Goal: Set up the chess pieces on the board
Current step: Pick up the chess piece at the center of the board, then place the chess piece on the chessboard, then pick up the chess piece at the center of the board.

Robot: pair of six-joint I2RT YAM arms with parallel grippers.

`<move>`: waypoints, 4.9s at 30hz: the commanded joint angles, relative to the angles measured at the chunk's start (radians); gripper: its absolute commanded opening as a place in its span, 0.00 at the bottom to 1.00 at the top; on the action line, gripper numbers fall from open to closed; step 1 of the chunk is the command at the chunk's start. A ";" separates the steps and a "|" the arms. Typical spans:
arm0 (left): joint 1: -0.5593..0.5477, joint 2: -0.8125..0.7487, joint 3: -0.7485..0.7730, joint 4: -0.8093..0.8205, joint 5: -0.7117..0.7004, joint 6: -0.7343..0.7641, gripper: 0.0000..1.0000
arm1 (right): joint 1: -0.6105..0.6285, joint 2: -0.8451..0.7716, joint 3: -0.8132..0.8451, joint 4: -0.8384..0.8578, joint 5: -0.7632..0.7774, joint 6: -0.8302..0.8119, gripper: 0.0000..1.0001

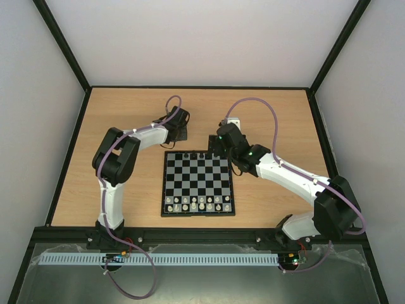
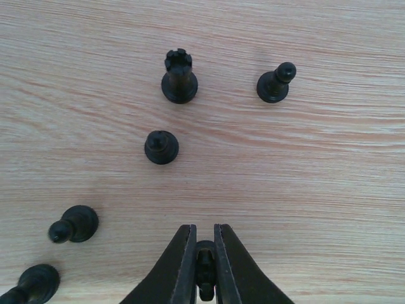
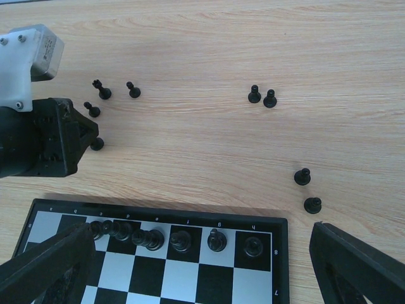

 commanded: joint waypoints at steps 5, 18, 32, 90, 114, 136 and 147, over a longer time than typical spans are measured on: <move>-0.013 -0.178 -0.067 -0.062 -0.052 -0.008 0.08 | -0.006 -0.007 -0.007 0.008 0.015 0.003 0.93; -0.100 -0.438 -0.275 -0.106 -0.098 -0.078 0.10 | -0.005 -0.028 -0.013 0.005 0.035 0.009 0.94; -0.184 -0.383 -0.321 -0.065 -0.108 -0.146 0.11 | -0.006 -0.045 -0.015 -0.001 0.043 0.008 0.94; -0.204 -0.309 -0.311 -0.045 -0.137 -0.156 0.15 | -0.009 -0.044 -0.013 -0.004 0.023 0.005 0.94; -0.207 -0.329 -0.307 -0.037 -0.136 -0.155 0.23 | -0.011 -0.040 -0.011 -0.003 0.023 0.003 0.94; -0.130 -0.582 -0.235 -0.140 -0.151 -0.050 0.70 | -0.012 -0.045 -0.020 0.007 0.029 0.006 0.99; -0.125 -0.658 -0.337 0.012 -0.166 -0.031 0.99 | -0.012 -0.034 -0.034 0.023 0.048 0.016 0.99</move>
